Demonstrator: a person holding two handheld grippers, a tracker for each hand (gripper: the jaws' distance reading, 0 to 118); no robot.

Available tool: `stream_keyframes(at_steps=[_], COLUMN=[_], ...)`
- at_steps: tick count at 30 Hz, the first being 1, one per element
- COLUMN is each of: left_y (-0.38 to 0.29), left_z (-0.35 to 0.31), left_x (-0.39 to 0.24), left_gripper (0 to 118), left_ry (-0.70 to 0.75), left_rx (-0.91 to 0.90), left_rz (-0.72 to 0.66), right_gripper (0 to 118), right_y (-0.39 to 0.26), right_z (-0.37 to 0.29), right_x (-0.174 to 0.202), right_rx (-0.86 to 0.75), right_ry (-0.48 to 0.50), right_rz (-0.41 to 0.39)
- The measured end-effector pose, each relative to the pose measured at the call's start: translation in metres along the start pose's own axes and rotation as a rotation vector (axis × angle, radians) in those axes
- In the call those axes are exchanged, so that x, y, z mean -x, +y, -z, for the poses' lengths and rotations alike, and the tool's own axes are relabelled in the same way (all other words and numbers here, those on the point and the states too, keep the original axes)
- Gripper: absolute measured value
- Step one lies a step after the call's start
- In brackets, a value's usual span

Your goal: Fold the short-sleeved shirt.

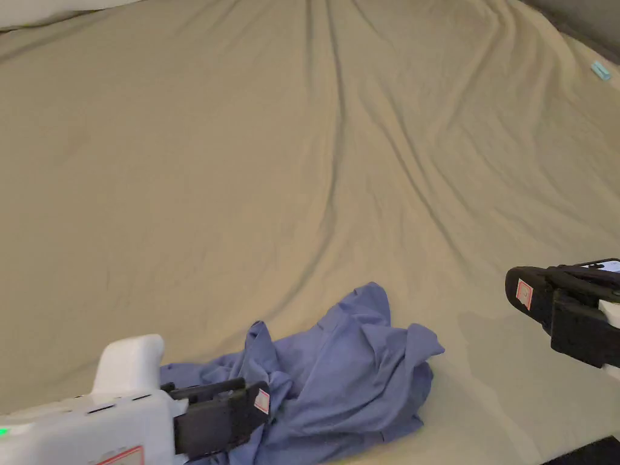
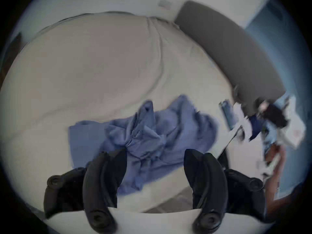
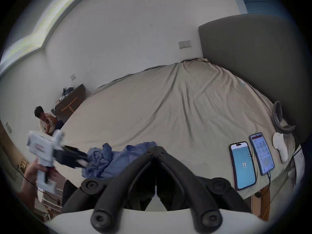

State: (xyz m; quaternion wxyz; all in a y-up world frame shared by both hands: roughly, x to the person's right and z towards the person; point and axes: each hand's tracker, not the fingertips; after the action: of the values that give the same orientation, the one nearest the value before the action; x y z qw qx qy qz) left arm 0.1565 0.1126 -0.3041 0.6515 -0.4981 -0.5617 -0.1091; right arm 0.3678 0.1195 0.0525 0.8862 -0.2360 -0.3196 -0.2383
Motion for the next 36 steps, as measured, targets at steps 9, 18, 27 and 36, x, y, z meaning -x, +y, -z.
stream_keyframes(at_steps=[9, 18, 27, 36], left_y=[0.008, -0.045, -0.042, -0.026], left_z=[0.002, 0.131, 0.124, -0.021], left_x=[0.02, -0.04, -0.119, -0.06], left_gripper=[0, 0, 0, 0], left_ry=[0.414, 0.428, 0.236, 0.209], left_rx=[-0.071, 0.182, 0.088, -0.149], left_rz=[0.18, 0.485, 0.55, 0.303], right_gripper=[3, 3, 3, 3], right_y=[-0.003, -0.005, -0.002, 0.005], right_z=[0.0, -0.003, -0.006, -0.027], right_x=[0.012, 0.009, 0.014, 0.023], right_rx=[0.01, 0.042, 0.034, -0.008], right_ry=[0.04, -0.013, 0.0, 0.011], right_rz=[-0.018, -0.032, -0.035, -0.053])
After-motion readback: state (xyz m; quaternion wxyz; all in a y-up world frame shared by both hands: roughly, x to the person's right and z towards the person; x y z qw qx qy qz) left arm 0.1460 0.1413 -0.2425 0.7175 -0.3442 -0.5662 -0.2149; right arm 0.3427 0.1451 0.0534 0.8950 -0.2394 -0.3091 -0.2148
